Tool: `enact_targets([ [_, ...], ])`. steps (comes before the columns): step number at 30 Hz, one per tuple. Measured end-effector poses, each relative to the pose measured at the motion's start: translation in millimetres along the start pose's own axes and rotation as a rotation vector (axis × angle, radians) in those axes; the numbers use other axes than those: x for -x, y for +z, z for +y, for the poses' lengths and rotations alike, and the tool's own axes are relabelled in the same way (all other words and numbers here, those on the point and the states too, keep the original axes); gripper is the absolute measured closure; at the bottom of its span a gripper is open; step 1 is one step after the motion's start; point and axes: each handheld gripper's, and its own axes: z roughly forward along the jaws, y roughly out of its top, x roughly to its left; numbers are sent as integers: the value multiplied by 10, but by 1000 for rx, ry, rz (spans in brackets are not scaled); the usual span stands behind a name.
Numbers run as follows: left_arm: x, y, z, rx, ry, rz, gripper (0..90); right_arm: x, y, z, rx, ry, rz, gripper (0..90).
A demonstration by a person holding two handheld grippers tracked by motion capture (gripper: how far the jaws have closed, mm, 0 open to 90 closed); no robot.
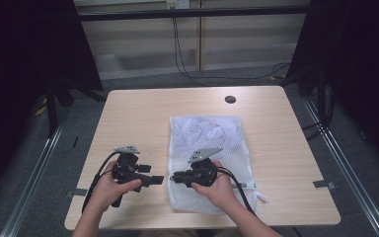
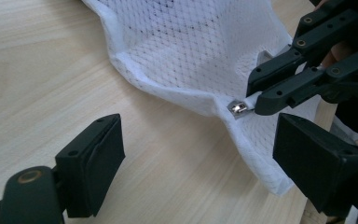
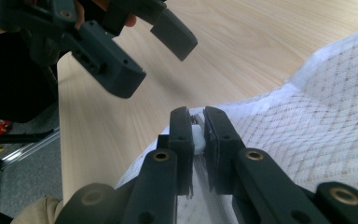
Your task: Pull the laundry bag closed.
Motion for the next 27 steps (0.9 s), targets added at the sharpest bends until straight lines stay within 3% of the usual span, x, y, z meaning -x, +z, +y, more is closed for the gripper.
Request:
enact_targets([
  [17, 94, 162, -4, -36, 9, -22, 161, 14, -62, 27, 41, 14, -5, 822],
  [27, 130, 237, -3, -51, 18, -31, 229, 8, -79, 59, 57, 14, 6, 822],
])
